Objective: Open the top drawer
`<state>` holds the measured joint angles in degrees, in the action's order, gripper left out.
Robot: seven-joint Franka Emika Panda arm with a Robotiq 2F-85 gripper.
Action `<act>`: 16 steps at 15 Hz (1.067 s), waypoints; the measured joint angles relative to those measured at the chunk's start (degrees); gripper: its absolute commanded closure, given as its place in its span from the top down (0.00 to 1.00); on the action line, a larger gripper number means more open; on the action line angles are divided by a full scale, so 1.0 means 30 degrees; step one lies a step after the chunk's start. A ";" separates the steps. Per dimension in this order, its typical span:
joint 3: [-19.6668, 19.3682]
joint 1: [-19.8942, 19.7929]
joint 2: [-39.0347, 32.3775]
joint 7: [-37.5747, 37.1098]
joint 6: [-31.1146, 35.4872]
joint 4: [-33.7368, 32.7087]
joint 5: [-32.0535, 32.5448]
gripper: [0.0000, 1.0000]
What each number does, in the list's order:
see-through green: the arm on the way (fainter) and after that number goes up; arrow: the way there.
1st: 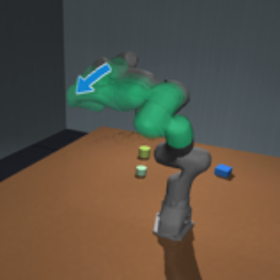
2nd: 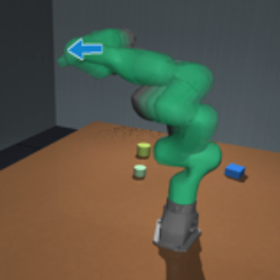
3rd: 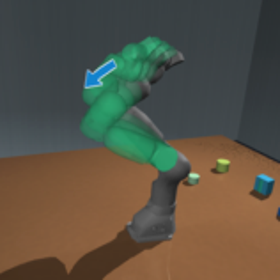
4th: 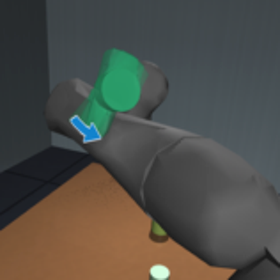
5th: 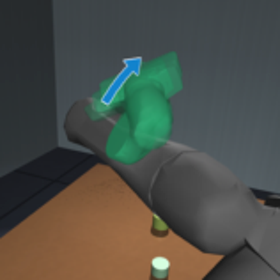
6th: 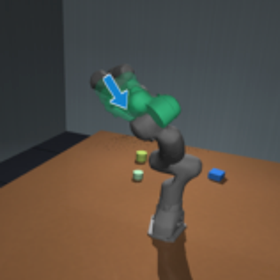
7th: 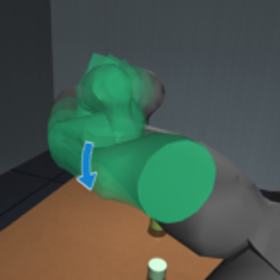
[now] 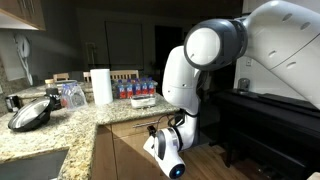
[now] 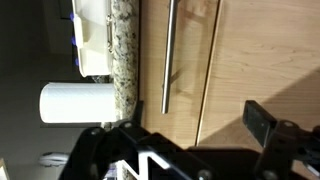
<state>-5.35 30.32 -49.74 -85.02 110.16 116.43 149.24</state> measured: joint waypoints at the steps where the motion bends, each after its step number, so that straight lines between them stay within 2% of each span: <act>1: -0.0222 -0.0018 -0.0207 -0.0094 0.0459 -0.0508 0.0000 1.00; 7: -0.1787 0.0326 -0.1551 -0.1256 0.4093 -0.3594 0.0000 1.00; 12: -0.2762 0.0788 -0.3205 -0.2728 0.5269 -0.6141 0.0000 1.00; 16: -0.3056 0.0615 -0.4403 -0.3168 0.5480 -0.8151 -0.0001 1.00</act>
<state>-14.52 32.16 -62.95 -94.53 126.60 91.98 149.24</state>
